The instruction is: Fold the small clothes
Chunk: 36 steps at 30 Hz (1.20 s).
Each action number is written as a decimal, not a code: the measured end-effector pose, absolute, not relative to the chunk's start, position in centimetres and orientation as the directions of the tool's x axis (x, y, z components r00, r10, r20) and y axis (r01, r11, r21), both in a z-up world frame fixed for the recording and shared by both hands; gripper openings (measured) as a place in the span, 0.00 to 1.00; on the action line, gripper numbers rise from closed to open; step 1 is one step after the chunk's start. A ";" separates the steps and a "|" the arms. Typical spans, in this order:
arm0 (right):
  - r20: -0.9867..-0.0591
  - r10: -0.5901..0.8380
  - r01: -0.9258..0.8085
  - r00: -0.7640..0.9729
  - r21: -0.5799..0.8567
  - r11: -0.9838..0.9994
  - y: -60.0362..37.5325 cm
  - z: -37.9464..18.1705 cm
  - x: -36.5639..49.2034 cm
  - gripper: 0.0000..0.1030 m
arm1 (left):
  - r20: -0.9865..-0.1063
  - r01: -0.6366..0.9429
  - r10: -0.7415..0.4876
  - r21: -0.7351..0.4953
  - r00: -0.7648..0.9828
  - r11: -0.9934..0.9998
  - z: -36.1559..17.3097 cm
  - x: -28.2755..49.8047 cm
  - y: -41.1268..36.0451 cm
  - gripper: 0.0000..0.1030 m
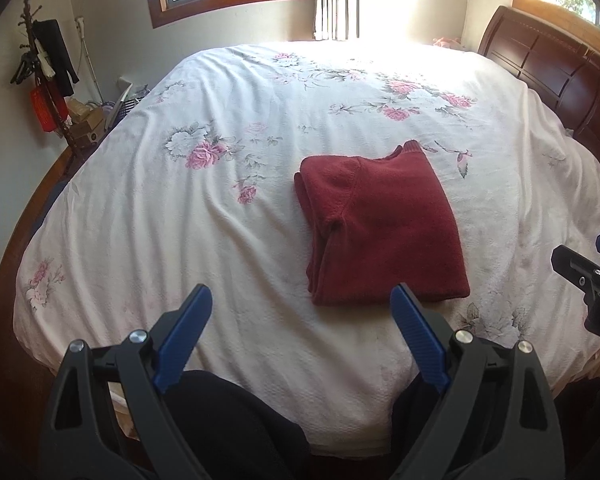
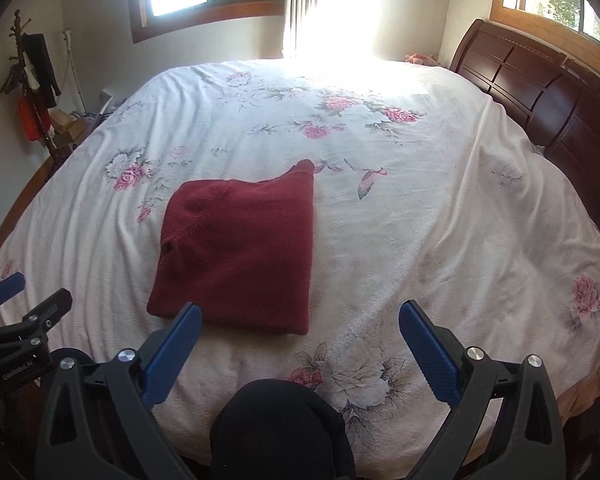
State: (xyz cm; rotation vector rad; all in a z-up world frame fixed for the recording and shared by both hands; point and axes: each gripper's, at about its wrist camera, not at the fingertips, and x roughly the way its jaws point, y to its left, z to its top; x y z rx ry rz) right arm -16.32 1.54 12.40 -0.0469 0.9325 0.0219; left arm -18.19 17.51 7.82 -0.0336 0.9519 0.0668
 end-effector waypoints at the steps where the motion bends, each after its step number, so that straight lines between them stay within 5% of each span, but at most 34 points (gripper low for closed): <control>1: -0.805 0.004 -0.041 0.593 -0.025 0.999 1.5 12.2 -16.3 0.96 | -0.814 -0.072 0.047 0.006 0.578 0.997 7.7 -18.1 17.4 0.87; 36: -0.840 0.010 -0.016 0.542 0.001 1.000 0.7 8.4 -14.2 0.96 | -0.854 -0.077 0.059 0.022 0.516 0.997 4.6 -16.3 16.7 0.88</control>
